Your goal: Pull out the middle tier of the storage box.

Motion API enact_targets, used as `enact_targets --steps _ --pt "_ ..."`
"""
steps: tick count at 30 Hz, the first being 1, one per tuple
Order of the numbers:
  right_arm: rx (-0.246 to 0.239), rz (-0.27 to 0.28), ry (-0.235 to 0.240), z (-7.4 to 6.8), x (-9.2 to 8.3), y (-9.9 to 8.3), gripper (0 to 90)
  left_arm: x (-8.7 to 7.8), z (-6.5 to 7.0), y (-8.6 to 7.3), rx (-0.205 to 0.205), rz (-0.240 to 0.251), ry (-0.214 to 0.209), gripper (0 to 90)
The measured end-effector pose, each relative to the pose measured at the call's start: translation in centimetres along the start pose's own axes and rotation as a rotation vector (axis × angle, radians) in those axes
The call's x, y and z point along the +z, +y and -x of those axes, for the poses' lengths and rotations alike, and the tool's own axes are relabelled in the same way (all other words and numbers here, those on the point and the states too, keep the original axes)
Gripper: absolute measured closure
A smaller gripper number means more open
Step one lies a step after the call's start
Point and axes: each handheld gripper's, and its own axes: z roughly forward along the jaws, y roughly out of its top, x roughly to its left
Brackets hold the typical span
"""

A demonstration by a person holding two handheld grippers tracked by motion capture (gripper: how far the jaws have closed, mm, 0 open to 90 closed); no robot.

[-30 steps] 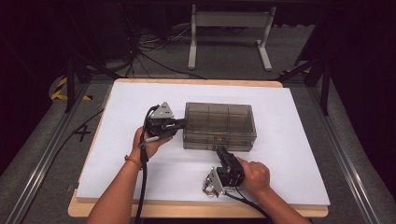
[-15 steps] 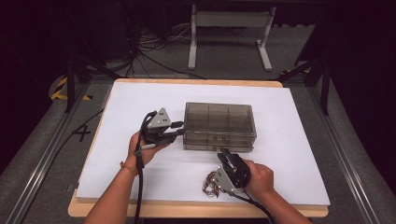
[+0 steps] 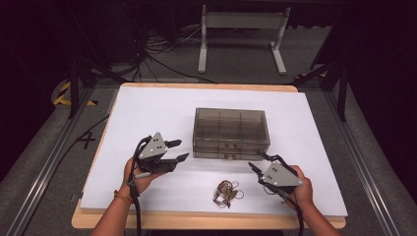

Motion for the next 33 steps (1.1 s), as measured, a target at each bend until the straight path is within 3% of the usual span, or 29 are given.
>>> enact_targets --steps 2,3,4,5,8,12,22,33 --pt "0.078 0.025 -0.009 1.4 -0.9 -0.8 56.3 0.2 0.0 -0.3 -0.009 0.0 -0.001 46.9" --pt "0.078 0.025 -0.009 1.4 -0.9 -0.8 56.3 0.2 0.0 -0.3 -0.009 0.0 -0.001 45.9" --pt "0.115 0.036 0.0 2.1 -1.3 -1.1 55.3 0.3 0.0 -0.5 -0.024 0.01 -0.01 45.9" --pt "0.193 0.034 -0.013 3.4 -1.9 -2.1 54.4 0.5 0.1 -0.7 -0.026 0.016 -0.013 44.6" --pt "0.278 0.031 0.015 4.7 -2.0 -3.5 53.0 0.9 0.1 -1.0 -0.031 0.003 -0.016 43.0" --pt "0.276 -0.01 0.029 5.0 -1.6 -4.6 51.5 2.0 0.3 -1.3 -0.024 -0.043 -0.041 42.1" --pt "0.259 -0.078 0.175 3.8 0.3 -5.2 55.3 3.5 0.8 -1.5 -0.016 -0.066 -0.065 40.7" --pt "0.292 -0.097 0.232 3.9 0.9 -5.4 63.5 4.4 0.8 -1.4 -0.042 -0.083 -0.104 45.6"
